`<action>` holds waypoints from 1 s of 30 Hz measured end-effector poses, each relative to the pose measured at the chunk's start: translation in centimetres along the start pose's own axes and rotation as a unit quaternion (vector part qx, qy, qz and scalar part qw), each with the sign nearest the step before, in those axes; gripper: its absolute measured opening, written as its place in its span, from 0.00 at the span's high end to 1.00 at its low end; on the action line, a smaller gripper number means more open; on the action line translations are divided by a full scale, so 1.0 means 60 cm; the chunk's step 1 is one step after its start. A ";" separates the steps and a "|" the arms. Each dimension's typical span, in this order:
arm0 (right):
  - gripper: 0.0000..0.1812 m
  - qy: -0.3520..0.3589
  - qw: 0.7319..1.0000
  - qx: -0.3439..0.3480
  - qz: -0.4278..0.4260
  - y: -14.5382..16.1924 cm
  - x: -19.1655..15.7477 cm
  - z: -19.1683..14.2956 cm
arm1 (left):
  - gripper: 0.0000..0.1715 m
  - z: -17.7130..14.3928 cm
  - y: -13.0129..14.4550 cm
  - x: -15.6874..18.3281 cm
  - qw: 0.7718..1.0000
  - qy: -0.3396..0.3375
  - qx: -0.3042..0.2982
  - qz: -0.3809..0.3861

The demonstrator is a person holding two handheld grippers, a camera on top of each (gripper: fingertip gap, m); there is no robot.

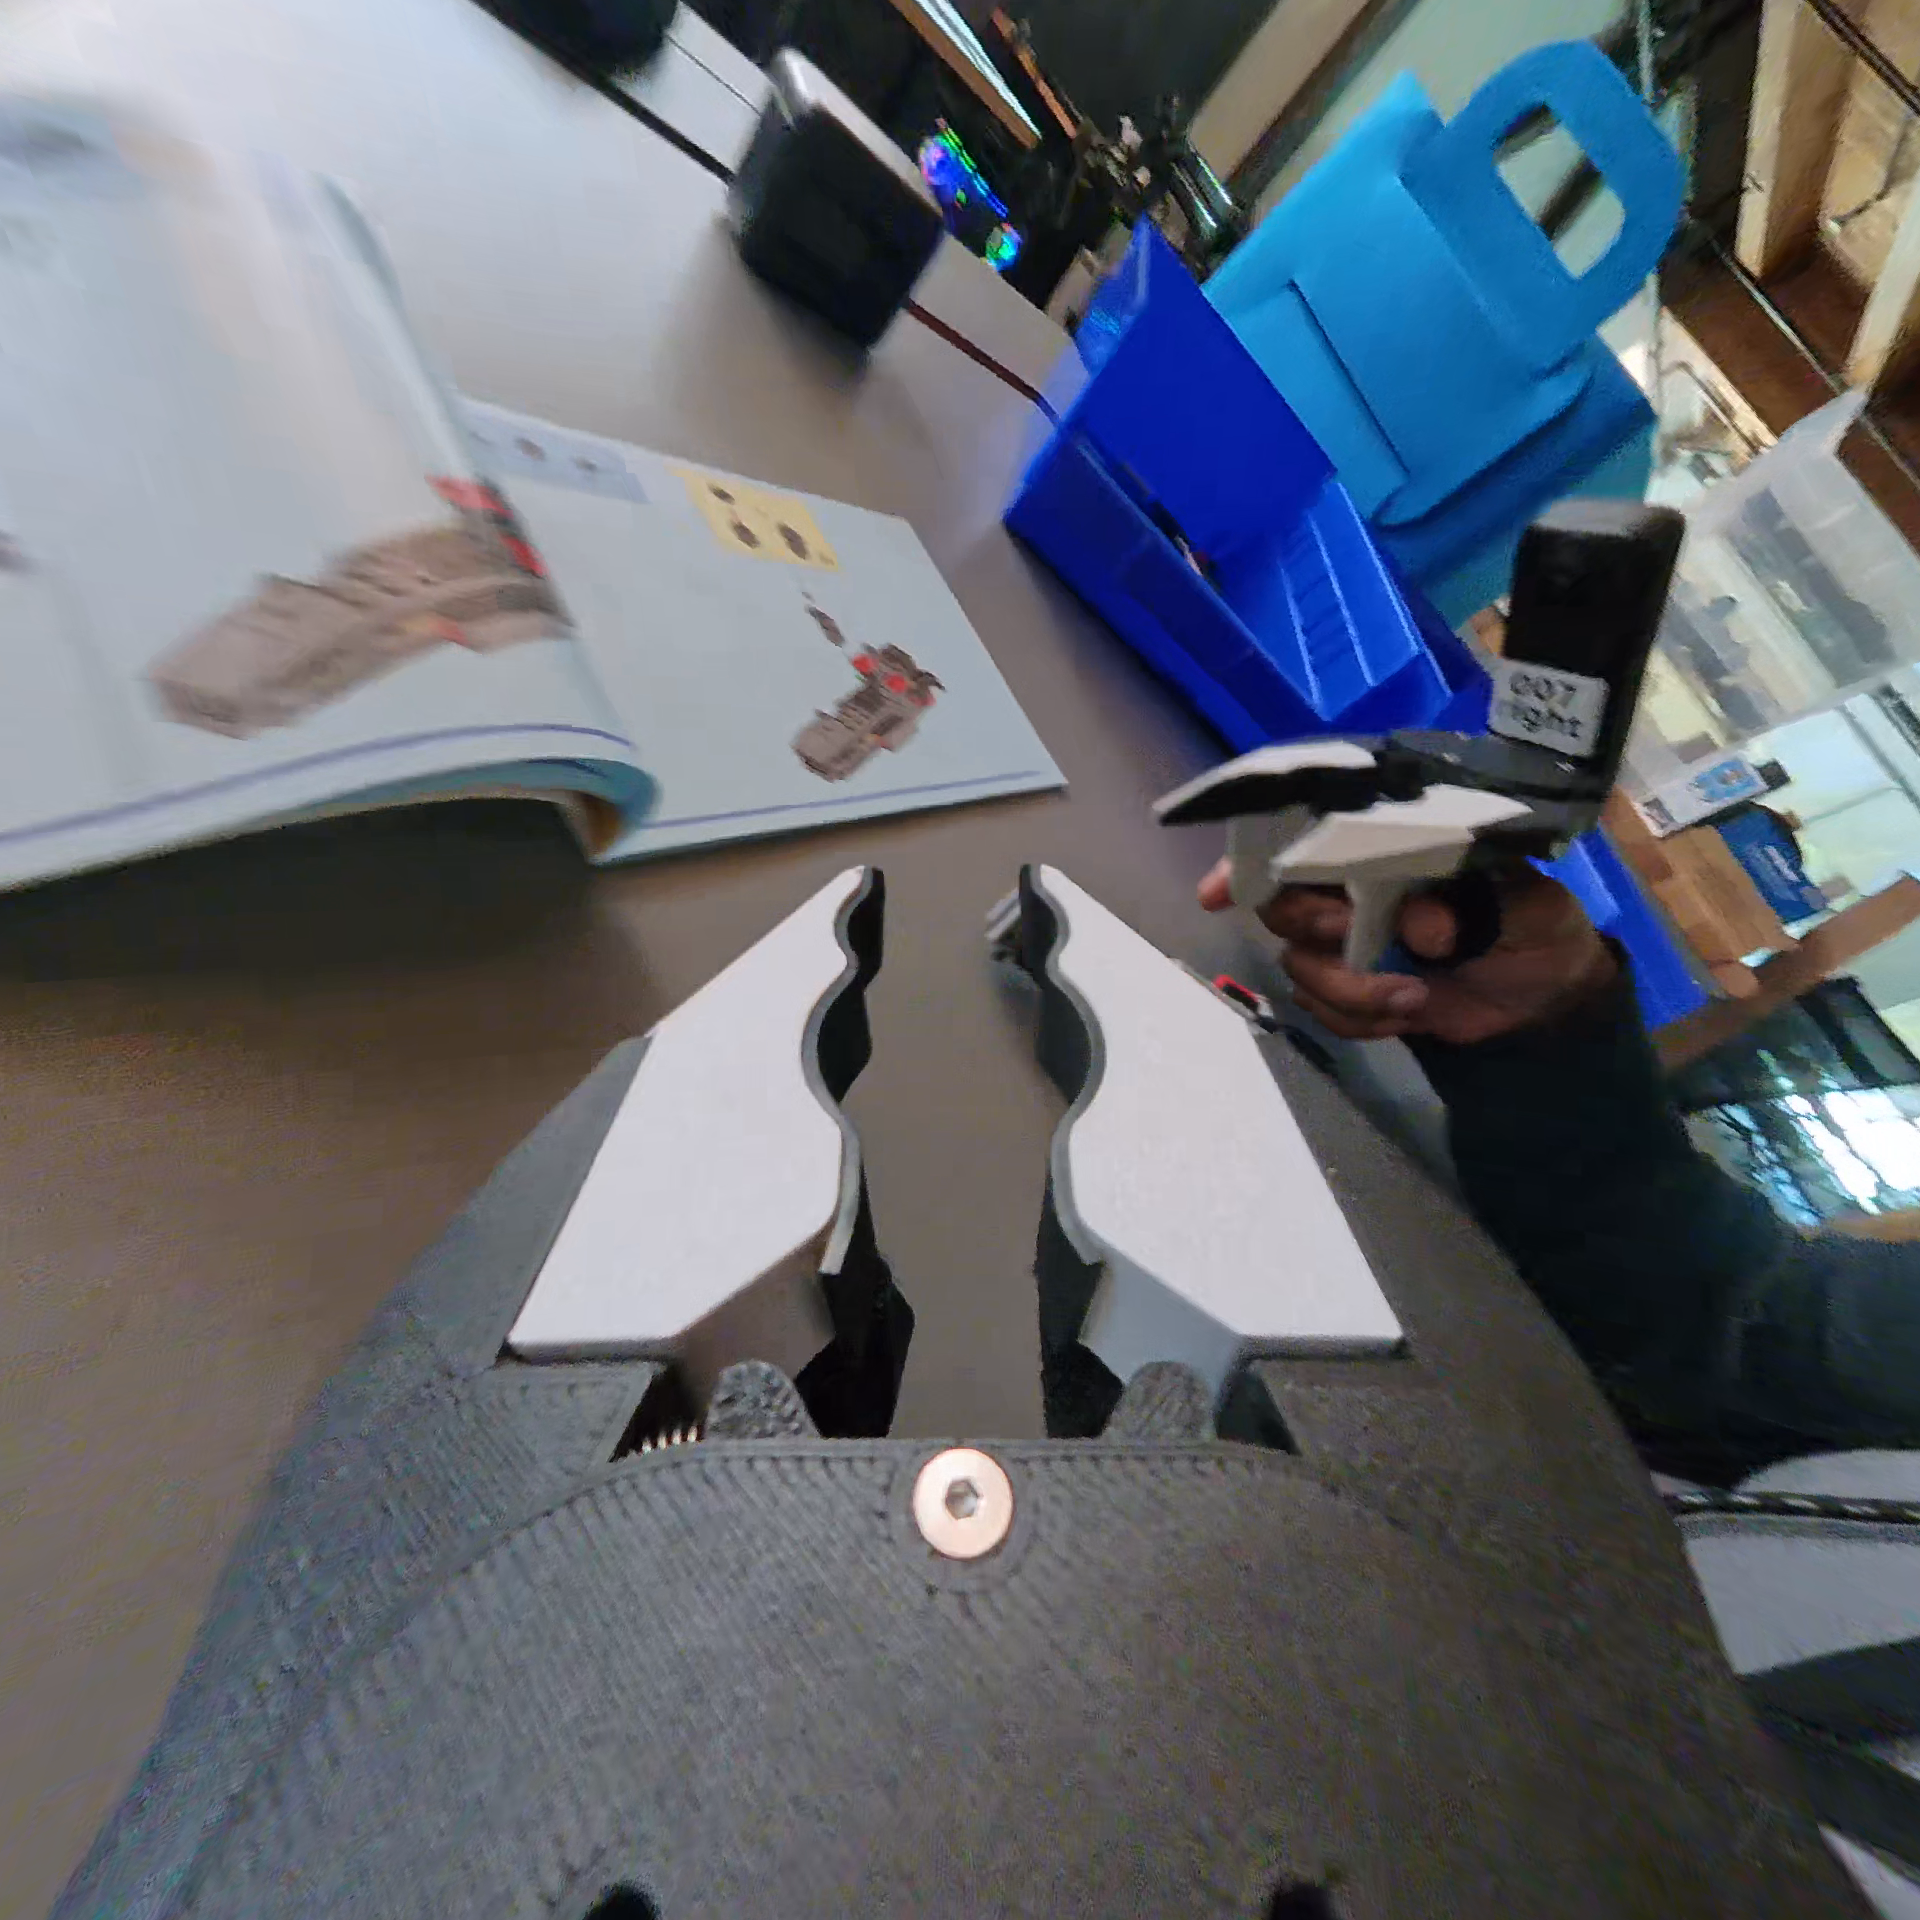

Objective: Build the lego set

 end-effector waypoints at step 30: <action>0.92 0.221 0.926 -0.039 -0.304 0.032 -0.014 0.006 | 0.85 -0.049 -0.023 0.006 0.995 0.078 0.062 -0.029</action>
Point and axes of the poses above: each gripper's, where its closed fingertips meet, z out along the fingers, y out of its underside, x = y × z across the jaws, the point moved 2 cm from there along -z, back along the fingers, and after that the axes turned 15 degrees about y, right-handed, at the moved point
